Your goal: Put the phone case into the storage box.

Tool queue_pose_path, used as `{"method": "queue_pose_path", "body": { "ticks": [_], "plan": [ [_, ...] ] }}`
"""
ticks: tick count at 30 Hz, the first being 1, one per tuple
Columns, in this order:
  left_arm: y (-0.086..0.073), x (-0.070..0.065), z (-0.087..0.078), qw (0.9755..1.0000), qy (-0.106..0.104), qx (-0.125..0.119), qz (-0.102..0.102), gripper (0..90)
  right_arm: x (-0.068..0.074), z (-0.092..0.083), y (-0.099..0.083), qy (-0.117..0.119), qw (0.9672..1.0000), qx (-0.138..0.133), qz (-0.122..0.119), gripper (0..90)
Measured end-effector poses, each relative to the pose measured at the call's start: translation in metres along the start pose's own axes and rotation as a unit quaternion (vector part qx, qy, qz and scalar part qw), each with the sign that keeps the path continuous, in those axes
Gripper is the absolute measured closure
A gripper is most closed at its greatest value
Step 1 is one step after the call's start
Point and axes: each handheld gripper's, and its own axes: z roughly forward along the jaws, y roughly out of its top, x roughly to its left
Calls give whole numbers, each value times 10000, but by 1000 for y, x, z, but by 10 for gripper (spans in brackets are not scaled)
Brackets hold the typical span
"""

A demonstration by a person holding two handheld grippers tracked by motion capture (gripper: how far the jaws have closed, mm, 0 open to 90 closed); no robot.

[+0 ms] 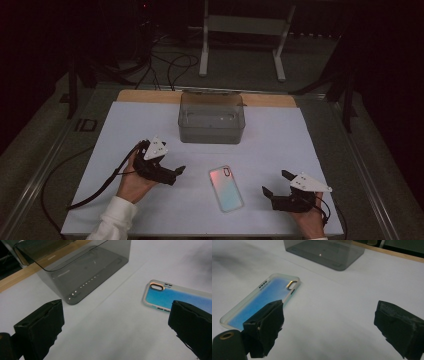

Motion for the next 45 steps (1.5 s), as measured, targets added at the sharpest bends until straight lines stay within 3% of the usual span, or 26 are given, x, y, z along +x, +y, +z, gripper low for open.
{"method": "queue_pose_path", "body": {
  "ticks": [21, 27, 32, 45],
  "plan": [
    [26, -8, 31, 9988, -276, 265, 291, 22, 0, 0, 0, 17, 10000, 14, -1, 92],
    [29, -6, 39, 9987, -348, 303, 229, 24, 1, 1, 0, 12, 10000, 20, -7, 92],
    [37, -9, 46, 9974, -397, 460, 399, 25, 1, 1, 0, 14, 10000, 28, -16, 92],
    [50, -16, 65, 9949, -606, 641, 485, 41, 1, 1, 0, 33, 10000, 37, -21, 92]
  ]
}}
